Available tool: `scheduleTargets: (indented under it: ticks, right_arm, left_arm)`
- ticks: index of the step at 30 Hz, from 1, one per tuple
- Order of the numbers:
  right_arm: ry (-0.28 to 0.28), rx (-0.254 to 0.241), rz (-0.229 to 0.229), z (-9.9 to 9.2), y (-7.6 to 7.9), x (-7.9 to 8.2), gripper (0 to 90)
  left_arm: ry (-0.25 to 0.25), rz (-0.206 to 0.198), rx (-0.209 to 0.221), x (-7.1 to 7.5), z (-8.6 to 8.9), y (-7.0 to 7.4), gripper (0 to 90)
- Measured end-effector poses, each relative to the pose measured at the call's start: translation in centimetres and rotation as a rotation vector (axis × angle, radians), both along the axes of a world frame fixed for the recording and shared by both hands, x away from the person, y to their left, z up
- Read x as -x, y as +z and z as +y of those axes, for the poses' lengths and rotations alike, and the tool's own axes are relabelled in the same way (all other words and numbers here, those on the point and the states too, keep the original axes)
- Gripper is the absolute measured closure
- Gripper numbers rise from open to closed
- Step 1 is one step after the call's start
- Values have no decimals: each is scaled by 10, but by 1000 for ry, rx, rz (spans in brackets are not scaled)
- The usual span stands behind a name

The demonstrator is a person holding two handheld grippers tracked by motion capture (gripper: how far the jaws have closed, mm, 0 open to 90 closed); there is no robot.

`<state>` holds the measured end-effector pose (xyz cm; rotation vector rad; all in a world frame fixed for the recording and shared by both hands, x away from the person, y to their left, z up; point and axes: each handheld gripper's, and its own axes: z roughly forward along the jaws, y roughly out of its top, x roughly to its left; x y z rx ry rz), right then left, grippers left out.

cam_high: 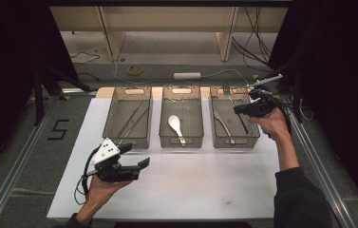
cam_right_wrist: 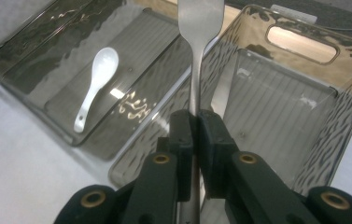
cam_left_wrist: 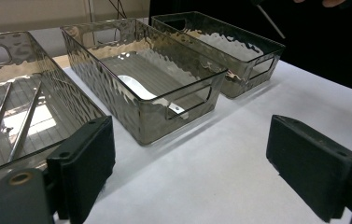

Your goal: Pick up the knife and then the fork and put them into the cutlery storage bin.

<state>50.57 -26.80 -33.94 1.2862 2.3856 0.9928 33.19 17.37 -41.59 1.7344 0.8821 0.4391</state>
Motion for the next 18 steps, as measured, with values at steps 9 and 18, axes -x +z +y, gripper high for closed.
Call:
scheduleTargets:
  ticks: [9, 18]
  right_arm:
    - [-60, 7, -2, 5, -10, -18, 852]
    - [-117, 12, -5, 6, -24, -26, 852]
  left_arm:
    - [-3, -2, -2, 0, 0, 0, 149]
    - [-3, -1, -2, 1, 0, 0, 150]
